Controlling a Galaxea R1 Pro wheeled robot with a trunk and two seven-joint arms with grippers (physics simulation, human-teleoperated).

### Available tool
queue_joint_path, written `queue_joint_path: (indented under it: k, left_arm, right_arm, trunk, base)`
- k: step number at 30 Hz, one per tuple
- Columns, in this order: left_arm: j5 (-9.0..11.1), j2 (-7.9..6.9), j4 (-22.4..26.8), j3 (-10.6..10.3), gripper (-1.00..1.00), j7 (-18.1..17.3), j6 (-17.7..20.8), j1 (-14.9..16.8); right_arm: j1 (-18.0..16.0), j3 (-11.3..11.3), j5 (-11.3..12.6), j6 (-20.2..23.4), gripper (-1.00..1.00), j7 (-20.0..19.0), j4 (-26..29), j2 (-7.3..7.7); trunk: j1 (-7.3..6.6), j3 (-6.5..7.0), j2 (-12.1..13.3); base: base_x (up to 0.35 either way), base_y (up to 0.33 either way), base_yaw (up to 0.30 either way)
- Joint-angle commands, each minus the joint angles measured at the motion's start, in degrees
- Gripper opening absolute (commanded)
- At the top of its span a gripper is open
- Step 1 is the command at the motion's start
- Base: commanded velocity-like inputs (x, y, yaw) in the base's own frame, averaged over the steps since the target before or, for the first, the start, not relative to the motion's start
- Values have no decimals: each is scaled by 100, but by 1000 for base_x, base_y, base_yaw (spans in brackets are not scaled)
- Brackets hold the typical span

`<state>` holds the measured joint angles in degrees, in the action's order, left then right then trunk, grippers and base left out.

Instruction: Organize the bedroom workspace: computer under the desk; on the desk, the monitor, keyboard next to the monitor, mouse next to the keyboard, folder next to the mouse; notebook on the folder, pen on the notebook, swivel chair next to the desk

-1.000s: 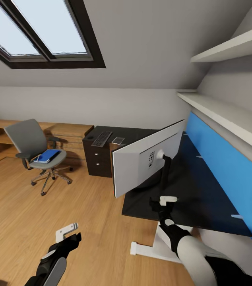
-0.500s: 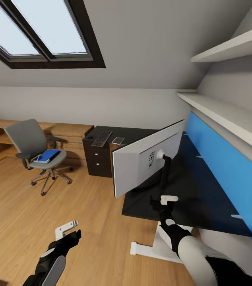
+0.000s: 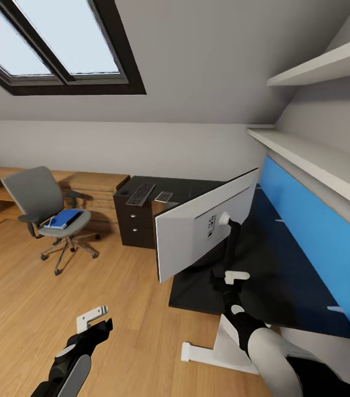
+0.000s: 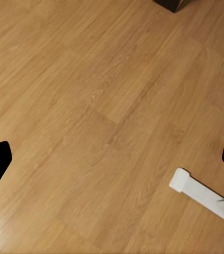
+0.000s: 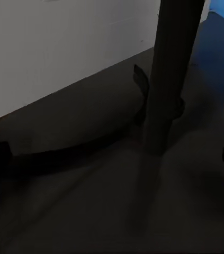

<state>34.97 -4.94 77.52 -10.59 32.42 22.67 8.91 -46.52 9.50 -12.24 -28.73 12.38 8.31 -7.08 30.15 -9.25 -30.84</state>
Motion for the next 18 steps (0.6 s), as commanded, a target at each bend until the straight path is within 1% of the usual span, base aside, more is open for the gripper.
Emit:
queue_joint_path:
  k: [1,4,5,8,9,13,18]
  left_arm:
    - [45,-7,8,-15,100,51,9,6]
    - [45,-7,8,-20,100,48,9,6]
    - [45,-7,9,-17,100,46,9,6]
    - [45,-7,9,-15,100,48,9,6]
    - [45,-9,9,-14,100,47,9,6]
    - [45,-8,9,-14,100,48,10,6]
    - [45,-7,9,-14,100,48,9,6]
  right_arm:
    - [-6,46,-55,-9,100,60,-9,-3]
    - [-6,51,17,1,100,156,-16,-4]
    - [-7,47,299,3,100,632,-20,2]
    - [-7,31,456,-36,100,643,-19,8]
    - [-6,12,558,-191,100,648,-20,8]
    - [-6,3,600,-453,100,650,-36,6]
    - [-6,0,613,-606,100,651,-45,6]
  trunk:
    - [3,-11,-10]
    - [3,-11,-10]
    - [3,-11,-10]
    - [3,-11,-10]
    - [3,-11,-10]
    - [3,-11,-10]
    - [3,-11,-10]
  base:
    - [112,72,0]
    - [186,172,0]
    - [64,92,0]
    - [42,60,0]
    - [13,19,0]
    - [8,11,0]
    - [2,3,-8]
